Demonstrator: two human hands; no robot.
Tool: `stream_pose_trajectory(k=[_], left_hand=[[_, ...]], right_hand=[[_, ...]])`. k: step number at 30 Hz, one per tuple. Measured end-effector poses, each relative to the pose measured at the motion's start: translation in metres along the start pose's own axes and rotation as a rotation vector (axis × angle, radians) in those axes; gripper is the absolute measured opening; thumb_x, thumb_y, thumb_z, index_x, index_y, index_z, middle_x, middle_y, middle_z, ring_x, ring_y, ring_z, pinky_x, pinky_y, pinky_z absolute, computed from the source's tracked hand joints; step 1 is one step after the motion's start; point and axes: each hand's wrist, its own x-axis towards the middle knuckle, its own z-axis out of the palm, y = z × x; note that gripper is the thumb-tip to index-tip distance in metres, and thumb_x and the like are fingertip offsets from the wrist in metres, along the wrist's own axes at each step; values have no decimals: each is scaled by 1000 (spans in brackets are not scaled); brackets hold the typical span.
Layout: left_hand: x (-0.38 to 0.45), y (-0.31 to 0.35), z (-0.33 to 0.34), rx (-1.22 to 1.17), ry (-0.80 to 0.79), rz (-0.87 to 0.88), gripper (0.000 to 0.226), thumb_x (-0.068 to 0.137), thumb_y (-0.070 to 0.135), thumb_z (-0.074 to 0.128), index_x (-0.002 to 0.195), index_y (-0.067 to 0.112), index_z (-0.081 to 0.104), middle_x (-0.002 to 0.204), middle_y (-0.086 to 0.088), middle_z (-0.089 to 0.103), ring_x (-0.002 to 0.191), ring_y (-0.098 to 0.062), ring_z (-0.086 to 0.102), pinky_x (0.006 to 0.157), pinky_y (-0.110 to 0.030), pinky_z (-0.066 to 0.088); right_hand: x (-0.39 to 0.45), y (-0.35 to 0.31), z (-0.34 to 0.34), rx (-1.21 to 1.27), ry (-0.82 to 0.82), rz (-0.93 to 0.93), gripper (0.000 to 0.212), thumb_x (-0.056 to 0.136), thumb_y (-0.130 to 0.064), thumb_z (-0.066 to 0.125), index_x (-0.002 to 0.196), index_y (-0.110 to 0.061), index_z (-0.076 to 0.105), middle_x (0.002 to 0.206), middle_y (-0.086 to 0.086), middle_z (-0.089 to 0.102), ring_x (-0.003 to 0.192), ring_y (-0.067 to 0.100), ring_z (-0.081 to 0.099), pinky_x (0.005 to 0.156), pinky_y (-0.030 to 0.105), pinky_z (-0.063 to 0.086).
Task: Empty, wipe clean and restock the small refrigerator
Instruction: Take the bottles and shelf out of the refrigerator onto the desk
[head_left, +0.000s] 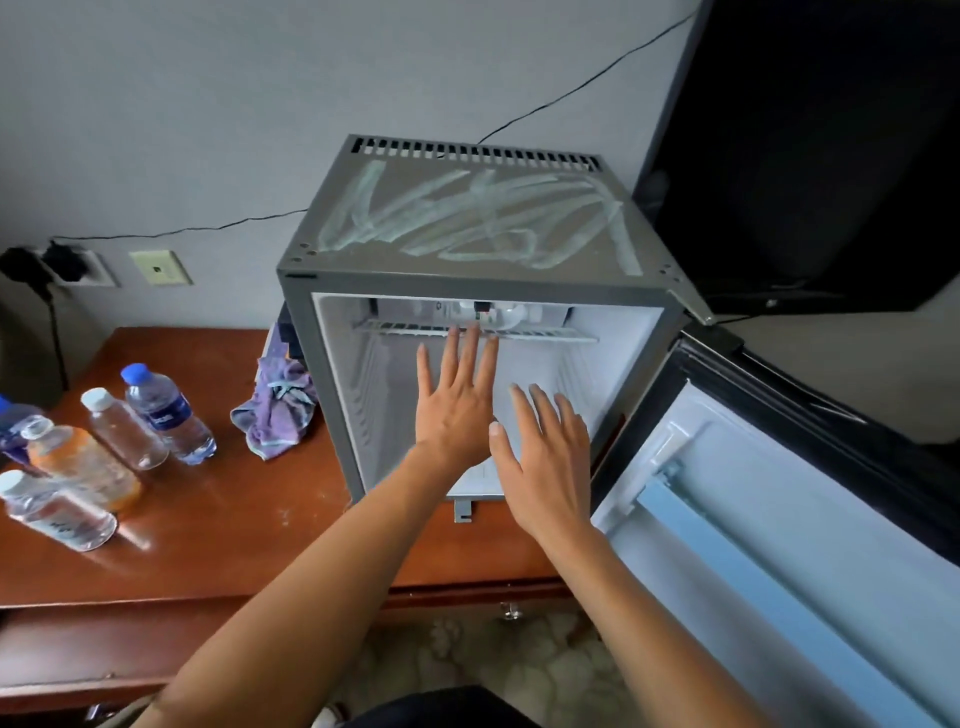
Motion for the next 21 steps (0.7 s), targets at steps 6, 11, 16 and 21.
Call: stream_pose_trajectory(k=[6,11,16,21], left_hand=[[4,-7,6,-6,-31,-3,93,97,45,38,158,16,-25,165,-9,-31,150,-30,-33,118,-68,-9],[-9,-8,18,-44,-73,18,85,101,44,32,159,18,-23,165,-6,-31,151,-27,-32,118,-69,-9],[-17,-11,38,-61,-101,10,82,101,39,34,160,18,-19,164,-2,-34,149,-24,-36,117,-69,-10],[-19,-13,46,-36,-126,24,88,98,45,40,162,17,-13,163,-4,-37,148,-25,-39,116,-70,-12]], right_hand=[[5,0,2,25,-48,39,65,101,-58,22,155,-25,38,162,2,37,152,33,26,122,53,27],[7,-3,8,82,-106,82,68,99,-60,20,156,-27,35,164,-1,32,153,31,21,123,53,24],[15,-3,13,71,-111,84,75,95,-63,13,157,-27,34,165,0,31,154,31,20,124,53,22],[21,-4,19,33,-120,52,75,95,-63,12,157,-27,34,165,1,31,154,31,20,124,52,22]])
